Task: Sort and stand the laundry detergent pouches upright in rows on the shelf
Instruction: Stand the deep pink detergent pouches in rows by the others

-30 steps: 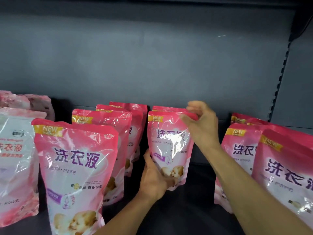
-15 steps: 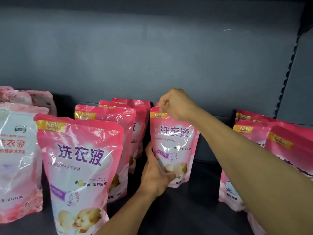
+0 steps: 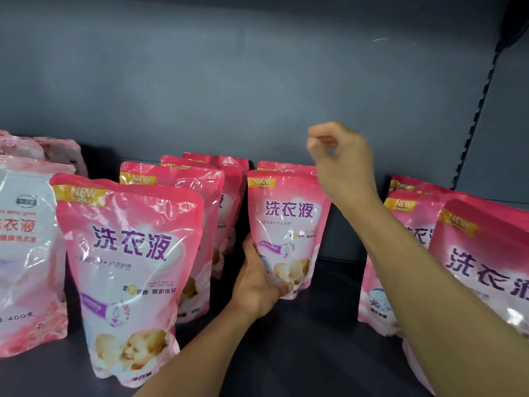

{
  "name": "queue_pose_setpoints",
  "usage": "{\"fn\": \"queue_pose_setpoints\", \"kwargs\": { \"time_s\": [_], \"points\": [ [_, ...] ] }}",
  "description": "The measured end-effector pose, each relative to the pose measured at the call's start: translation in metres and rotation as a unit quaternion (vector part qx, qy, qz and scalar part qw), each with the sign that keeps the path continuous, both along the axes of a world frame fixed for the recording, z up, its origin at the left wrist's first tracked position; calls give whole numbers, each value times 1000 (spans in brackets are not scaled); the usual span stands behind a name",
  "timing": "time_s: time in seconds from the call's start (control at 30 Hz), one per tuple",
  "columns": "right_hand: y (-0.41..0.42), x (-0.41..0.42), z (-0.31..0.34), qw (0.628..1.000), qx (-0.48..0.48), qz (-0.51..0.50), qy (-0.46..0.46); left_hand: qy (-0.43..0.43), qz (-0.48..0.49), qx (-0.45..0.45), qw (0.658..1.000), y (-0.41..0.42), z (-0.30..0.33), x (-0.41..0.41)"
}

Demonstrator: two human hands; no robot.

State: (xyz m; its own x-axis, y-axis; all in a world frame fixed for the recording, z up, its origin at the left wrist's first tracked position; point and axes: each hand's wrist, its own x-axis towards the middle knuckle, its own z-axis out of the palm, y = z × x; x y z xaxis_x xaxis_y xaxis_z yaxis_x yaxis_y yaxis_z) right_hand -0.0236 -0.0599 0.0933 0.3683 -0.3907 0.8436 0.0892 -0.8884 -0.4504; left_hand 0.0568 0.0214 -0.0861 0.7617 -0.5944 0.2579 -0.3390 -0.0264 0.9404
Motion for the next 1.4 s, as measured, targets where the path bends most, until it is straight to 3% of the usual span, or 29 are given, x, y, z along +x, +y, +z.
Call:
{"fn": "queue_pose_setpoints", "kwargs": {
  "time_s": [0.07,0.17,0.57,0.73,0.83,0.9,1.13,1.4],
  "points": [
    [-9,-14,-19,995,88,-1,-43,-5,-2,-6,1000,1,1,-2],
    [-24,-12,-46,984,172,29,36,-22,-2,2,1000,3,2,-4],
    [-33,11,-54,962,260,59,-57,-37,-2,49,998,10,5,-4],
    [-24,-7,-122,949,298,41,94,-30,13,56,998,13,3,5],
    [-27,-10,-158,926,296,11,232,3,63,1,998,12,4,10],
    [-30,-9,-169,918,285,-8,275,4,93,-9,996,10,5,12],
    [-31,-10,-172,930,209,-115,278,-25,164,9,986,5,2,18],
    [-27,-7,-173,935,215,-122,253,61,182,-11,981,6,5,18]
  ]
}}
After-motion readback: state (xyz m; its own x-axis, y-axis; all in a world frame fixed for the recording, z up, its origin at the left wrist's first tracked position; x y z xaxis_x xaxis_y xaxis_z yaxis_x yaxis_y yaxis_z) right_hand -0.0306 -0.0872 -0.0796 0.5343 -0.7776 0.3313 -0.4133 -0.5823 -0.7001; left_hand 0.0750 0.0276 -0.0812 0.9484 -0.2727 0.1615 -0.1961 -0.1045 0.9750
